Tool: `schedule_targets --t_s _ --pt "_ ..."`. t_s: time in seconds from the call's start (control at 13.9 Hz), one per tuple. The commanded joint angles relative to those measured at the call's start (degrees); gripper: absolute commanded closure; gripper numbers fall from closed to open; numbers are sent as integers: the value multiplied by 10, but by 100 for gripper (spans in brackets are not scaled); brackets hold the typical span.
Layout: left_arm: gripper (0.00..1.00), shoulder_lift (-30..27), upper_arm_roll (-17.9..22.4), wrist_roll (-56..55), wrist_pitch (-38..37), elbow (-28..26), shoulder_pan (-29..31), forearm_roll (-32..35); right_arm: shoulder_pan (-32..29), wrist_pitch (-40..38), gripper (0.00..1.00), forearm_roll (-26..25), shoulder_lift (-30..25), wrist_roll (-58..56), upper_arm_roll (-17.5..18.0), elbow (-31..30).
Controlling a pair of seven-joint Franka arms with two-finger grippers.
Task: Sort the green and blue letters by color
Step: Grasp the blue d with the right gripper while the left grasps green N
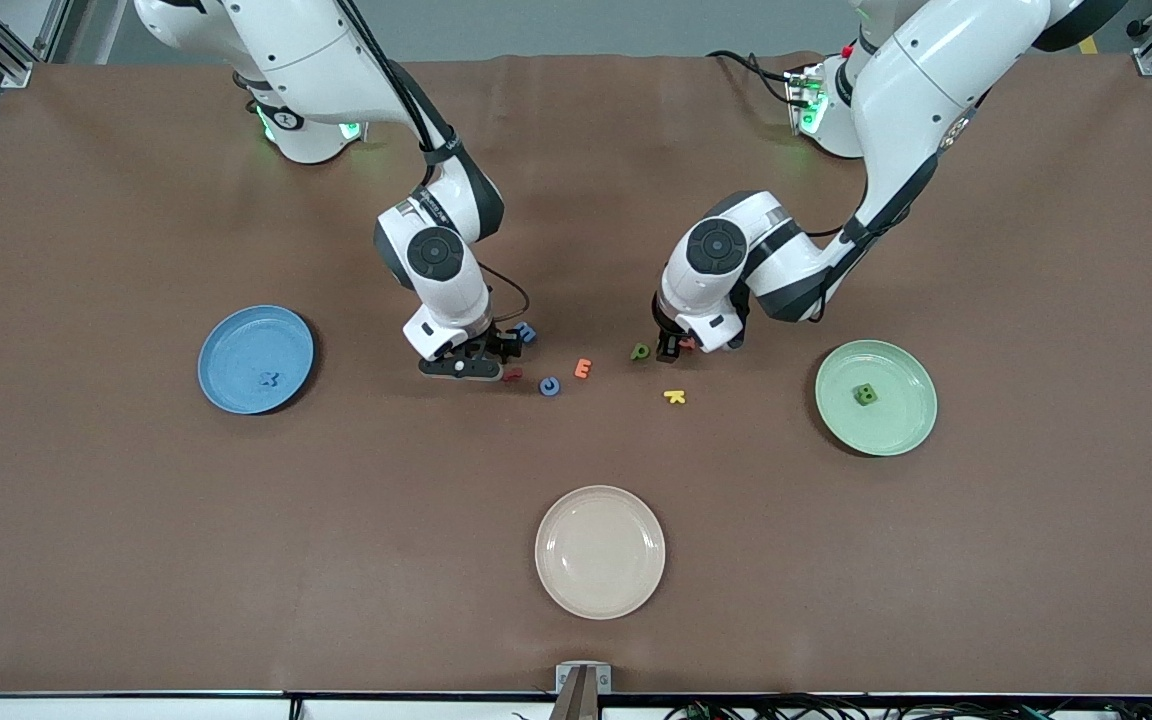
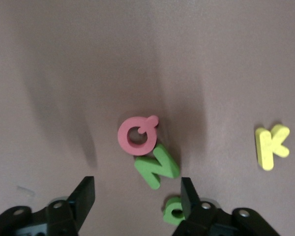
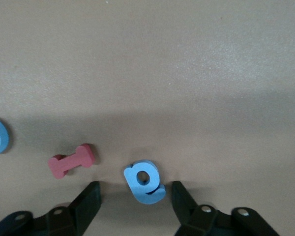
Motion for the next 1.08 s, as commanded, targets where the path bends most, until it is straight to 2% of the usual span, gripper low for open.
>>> schedule_targets --t_s 0.0,0.14,0.5,0.58,1.01 --pt "24 -2 11 -44 13 -1 -2 17 3 3 36 -6 11 10 -7 7" --pt "24 -2 12 -69 13 3 -1 32 0 3 36 -14 11 10 -12 8" --pt "24 9 20 -76 13 3 -6 44 -3 3 48 -17 11 5 -23 9" --pt "28 12 20 -76 13 5 -6 44 -4 3 49 -17 11 5 -23 9" --pt "36 23 20 -75 20 12 -18 50 -4 2 90 -15 10 11 -23 9"
